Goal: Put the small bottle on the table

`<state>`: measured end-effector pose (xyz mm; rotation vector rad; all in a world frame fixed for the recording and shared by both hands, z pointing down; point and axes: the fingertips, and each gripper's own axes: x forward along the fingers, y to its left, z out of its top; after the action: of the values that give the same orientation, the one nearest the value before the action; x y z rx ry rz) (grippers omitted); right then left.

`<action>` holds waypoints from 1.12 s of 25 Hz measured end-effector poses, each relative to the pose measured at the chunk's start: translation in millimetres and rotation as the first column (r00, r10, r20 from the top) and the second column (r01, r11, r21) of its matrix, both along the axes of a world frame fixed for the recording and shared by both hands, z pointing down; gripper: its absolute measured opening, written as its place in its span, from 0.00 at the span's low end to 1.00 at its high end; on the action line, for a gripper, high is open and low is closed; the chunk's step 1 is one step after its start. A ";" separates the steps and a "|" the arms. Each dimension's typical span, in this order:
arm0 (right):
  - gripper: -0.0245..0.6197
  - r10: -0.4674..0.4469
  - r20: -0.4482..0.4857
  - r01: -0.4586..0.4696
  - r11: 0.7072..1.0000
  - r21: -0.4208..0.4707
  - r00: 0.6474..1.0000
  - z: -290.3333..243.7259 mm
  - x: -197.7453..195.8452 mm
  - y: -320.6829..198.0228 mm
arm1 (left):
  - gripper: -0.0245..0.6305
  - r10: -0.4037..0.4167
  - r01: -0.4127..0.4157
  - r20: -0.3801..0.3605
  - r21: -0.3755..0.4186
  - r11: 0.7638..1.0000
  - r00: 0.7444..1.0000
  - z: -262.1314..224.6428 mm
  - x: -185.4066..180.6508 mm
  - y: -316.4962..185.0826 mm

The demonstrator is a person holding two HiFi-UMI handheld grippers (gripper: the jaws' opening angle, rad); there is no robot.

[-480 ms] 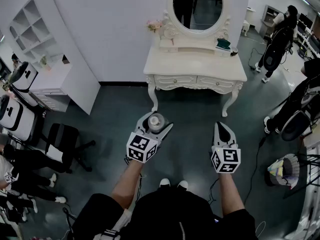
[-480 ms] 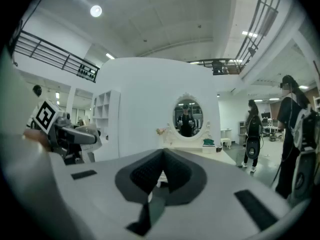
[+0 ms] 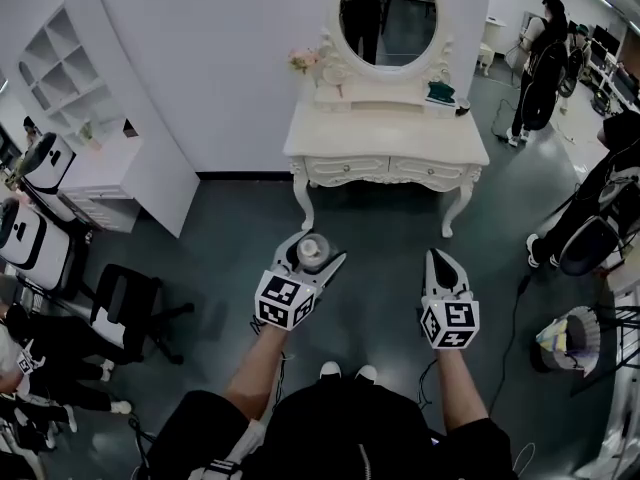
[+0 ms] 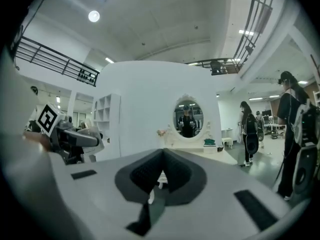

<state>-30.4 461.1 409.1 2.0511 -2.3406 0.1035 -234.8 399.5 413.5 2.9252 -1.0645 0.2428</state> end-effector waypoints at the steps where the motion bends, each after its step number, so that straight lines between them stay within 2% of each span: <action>1: 0.04 0.000 0.000 0.000 1.000 0.000 1.000 0.2 1.9 -0.7 | 0.55 0.000 0.000 0.000 0.002 1.000 1.000 -0.7 2.0 -0.7; 16: 0.04 -0.029 0.019 0.030 0.999 -0.028 0.999 20.4 38.6 -15.1 | 0.55 -0.016 0.016 0.002 -0.011 1.000 1.000 10.9 42.4 -11.7; 23: 0.04 -0.026 0.037 0.028 0.998 -0.057 0.999 32.3 61.7 -57.1 | 0.55 -0.005 0.006 0.009 -0.036 0.999 1.000 23.8 67.6 -50.2; 28: 0.04 -0.030 0.036 0.033 0.997 -0.074 0.999 41.1 66.5 -105.3 | 0.55 -0.004 0.005 0.009 -0.040 0.999 1.000 27.5 74.9 -101.9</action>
<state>36.1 355.8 450.2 1.9939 -2.3502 0.2246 -159.9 297.6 441.0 2.8885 -1.0547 0.2738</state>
